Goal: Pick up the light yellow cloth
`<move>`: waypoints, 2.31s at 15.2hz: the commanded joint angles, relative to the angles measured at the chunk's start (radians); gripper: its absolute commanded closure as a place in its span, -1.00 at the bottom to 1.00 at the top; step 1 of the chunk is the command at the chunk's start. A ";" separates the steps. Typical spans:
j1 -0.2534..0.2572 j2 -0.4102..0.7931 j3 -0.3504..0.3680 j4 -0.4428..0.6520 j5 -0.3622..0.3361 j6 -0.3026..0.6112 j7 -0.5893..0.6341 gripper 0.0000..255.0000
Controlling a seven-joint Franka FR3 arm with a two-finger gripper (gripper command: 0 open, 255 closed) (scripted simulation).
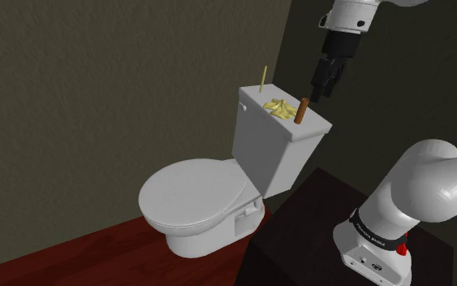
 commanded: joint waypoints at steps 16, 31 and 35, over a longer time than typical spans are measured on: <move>-0.075 0.439 -0.169 0.112 -0.099 0.348 -0.173 -1.00; -0.152 0.969 -0.284 0.489 -0.002 0.518 -0.360 -1.00; -0.193 1.118 -0.291 0.637 0.044 0.520 -0.403 -1.00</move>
